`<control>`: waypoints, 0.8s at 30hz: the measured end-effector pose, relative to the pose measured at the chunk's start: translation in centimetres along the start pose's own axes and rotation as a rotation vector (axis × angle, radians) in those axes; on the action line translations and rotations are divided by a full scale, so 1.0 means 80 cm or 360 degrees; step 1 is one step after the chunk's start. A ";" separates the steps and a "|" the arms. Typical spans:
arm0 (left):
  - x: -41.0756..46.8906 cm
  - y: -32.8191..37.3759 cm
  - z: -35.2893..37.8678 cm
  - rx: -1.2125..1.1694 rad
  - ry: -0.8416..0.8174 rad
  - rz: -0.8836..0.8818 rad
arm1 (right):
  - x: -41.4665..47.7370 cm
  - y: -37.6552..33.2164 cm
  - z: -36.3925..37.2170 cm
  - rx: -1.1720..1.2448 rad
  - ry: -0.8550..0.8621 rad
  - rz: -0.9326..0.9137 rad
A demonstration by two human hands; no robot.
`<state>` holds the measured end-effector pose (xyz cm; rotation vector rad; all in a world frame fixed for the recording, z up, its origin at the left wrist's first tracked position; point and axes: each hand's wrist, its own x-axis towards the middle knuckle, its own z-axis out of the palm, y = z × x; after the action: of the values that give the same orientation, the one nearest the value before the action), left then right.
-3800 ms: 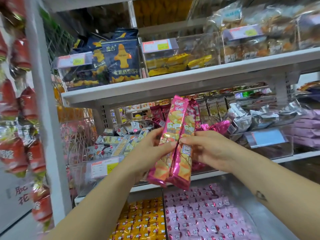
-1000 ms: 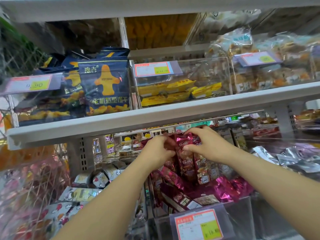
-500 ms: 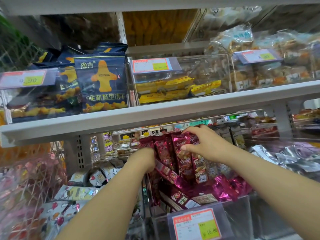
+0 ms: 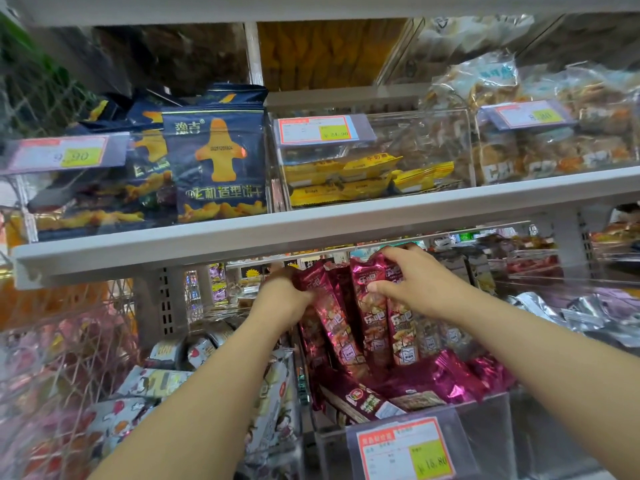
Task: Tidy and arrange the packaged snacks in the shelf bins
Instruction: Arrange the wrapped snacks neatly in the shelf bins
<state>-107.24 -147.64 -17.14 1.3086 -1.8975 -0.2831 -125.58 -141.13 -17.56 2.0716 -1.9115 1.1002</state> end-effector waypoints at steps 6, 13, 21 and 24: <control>0.003 0.006 0.010 0.0216 0.0100 0.0107 | 0.026 -0.004 0.010 -0.0166 0.0082 0.0105; 0.006 0.014 0.032 -0.0171 -0.0211 -0.0040 | 0.034 -0.010 0.020 -0.0265 -0.0071 0.0103; 0.006 0.018 0.034 0.0066 -0.0457 0.0059 | 0.037 0.000 0.012 -0.0201 -0.0133 0.0127; 0.003 0.025 0.040 0.0251 -0.0584 0.0196 | 0.036 0.002 0.015 -0.0218 -0.0094 0.0124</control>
<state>-110.89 -147.73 -17.99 1.3022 -2.3406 -0.3335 -125.38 -144.17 -16.81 1.9932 -2.0489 0.9039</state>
